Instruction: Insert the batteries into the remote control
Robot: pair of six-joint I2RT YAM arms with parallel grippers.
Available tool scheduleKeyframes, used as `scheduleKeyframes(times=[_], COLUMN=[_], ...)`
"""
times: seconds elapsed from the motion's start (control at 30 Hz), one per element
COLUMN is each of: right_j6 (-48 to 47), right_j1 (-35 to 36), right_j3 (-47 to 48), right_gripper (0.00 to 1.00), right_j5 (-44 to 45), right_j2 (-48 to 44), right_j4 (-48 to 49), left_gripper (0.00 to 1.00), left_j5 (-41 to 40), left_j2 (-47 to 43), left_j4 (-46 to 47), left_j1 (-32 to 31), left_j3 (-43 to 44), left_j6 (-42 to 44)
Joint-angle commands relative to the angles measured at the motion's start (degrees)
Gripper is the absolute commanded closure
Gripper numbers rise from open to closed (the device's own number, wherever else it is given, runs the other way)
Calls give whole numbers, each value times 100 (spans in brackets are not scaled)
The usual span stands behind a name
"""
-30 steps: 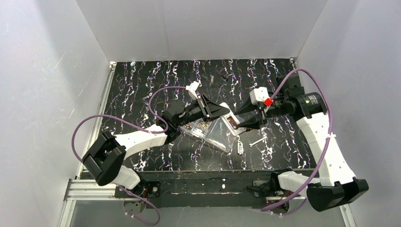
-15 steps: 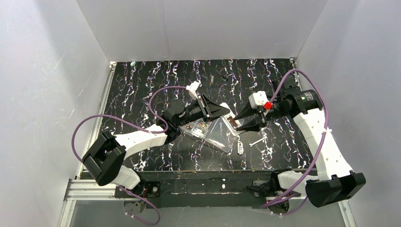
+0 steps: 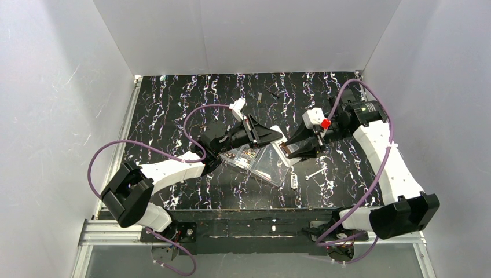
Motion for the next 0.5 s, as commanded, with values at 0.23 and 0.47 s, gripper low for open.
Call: scheduleKeyframes(times=[0.23, 0.47], right_j6=[-513, -214], right_j1=[-35, -39], right_j3=[357, 182], right_gripper=[50, 52], right_j5=[-227, -175], right_j2=[165, 31], right_j4=[-541, -271], left_gripper=[100, 100], left_j5=[194, 203], left_j2=[-215, -141], left_j4=[561, 609], left_j1=[-27, -29], left_j3=[254, 296], left_j6=[-24, -72])
